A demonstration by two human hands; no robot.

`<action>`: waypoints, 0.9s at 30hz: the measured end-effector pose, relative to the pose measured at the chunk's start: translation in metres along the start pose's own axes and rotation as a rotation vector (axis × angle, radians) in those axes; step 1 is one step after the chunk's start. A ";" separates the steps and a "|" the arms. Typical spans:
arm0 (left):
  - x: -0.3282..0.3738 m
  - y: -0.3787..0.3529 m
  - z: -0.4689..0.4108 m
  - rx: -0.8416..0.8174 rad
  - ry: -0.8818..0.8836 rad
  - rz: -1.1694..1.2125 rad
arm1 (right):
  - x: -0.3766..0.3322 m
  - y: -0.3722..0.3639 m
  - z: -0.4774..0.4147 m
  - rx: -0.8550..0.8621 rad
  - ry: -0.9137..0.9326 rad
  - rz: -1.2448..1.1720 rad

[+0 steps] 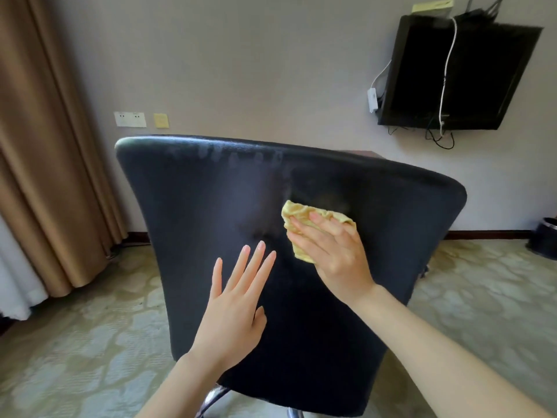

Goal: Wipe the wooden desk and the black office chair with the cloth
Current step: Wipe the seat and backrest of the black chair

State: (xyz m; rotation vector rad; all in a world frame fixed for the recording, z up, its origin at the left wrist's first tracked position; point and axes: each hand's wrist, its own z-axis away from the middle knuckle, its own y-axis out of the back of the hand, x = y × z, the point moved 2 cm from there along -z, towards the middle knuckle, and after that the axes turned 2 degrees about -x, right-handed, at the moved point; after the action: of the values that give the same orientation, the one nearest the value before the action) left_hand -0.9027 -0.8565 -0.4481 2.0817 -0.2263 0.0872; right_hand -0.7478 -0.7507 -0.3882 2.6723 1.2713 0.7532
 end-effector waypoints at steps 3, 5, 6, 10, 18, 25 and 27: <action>-0.009 0.017 -0.007 0.069 0.036 0.020 | -0.014 -0.015 0.023 -0.113 0.053 -0.047; -0.013 0.032 -0.016 0.127 0.051 0.032 | -0.018 -0.020 0.034 -0.174 0.087 -0.101; -0.014 0.040 -0.022 0.162 0.066 0.040 | -0.018 -0.021 0.040 -0.211 0.117 -0.127; -0.015 0.078 -0.046 0.368 0.108 0.094 | -0.009 -0.009 0.054 -0.207 0.226 -0.175; -0.034 0.140 -0.079 0.581 0.248 0.009 | 0.014 0.017 0.031 0.047 -0.309 0.001; -0.049 0.142 -0.079 0.468 0.316 0.060 | 0.003 0.018 -0.046 0.630 -0.620 0.100; -0.047 0.144 -0.080 0.458 0.314 0.054 | -0.009 0.012 -0.057 0.716 -0.757 0.071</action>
State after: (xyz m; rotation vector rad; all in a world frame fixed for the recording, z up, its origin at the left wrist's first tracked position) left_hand -0.9750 -0.8512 -0.2928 2.4754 -0.0733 0.5378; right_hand -0.7709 -0.7724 -0.3385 2.9816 1.3587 -0.8275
